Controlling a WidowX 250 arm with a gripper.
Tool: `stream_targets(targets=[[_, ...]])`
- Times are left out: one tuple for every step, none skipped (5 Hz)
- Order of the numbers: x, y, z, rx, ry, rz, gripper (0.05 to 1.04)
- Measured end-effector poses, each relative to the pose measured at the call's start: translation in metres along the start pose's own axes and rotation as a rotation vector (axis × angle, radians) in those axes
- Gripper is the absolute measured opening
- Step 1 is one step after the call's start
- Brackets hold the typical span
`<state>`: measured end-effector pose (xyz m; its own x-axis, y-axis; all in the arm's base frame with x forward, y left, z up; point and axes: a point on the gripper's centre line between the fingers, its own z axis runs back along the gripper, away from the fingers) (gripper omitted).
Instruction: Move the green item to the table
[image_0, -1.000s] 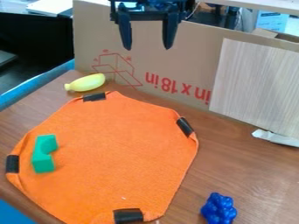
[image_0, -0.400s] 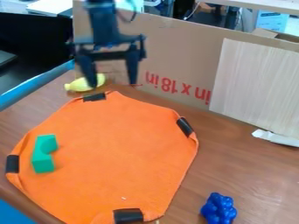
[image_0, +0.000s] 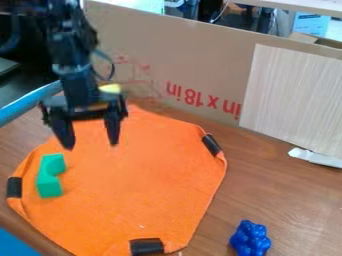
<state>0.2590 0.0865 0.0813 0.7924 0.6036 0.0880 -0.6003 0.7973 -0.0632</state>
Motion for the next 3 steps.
stream_targets(targets=[[-0.008, 0.024, -0.013, 0.118, -0.088, 0.057, 1.0], [-0.009, 0.047, -0.009, 0.179, -0.196, 0.085, 1.0], [-0.001, 0.073, -0.013, 0.173, -0.258, 0.173, 1.0]])
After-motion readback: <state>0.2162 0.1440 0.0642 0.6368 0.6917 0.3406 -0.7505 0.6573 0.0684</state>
